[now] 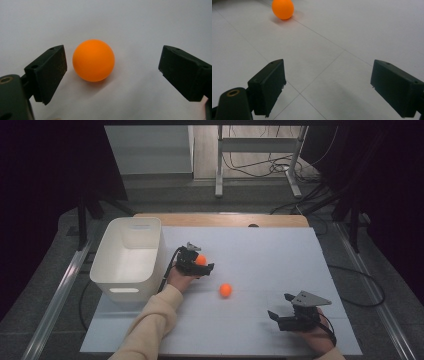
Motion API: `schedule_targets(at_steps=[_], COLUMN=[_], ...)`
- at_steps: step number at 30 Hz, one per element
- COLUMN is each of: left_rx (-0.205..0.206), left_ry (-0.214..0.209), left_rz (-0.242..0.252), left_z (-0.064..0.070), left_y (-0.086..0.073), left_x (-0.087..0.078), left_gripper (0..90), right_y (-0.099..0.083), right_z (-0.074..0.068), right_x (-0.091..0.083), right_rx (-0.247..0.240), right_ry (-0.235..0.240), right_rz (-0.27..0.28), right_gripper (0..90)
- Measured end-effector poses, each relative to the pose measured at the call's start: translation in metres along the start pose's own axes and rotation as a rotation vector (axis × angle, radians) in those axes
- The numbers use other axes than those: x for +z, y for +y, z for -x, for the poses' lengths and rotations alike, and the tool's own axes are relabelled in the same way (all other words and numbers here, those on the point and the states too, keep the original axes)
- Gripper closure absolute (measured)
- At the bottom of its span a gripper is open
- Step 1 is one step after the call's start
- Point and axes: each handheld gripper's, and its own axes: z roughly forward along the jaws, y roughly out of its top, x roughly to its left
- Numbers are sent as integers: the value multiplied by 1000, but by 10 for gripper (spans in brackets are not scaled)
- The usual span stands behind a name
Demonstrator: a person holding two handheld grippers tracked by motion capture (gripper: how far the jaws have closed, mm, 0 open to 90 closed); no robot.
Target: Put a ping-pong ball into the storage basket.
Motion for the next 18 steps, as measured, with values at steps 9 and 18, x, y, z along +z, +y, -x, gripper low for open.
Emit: schedule_targets(at_steps=[9, 18], left_rx=[-19, -38], left_ry=[6, 19], left_rz=[-9, -10], left_z=[-3, -6], left_y=[2, 2], left_x=[8, 9], left_gripper=[102, 127], right_y=[0, -1], right_z=[0, 0], right_x=[0, 0], right_rx=[0, 0], right_ry=[1, 7], right_rz=[-9, -11], right_gripper=[129, 130])
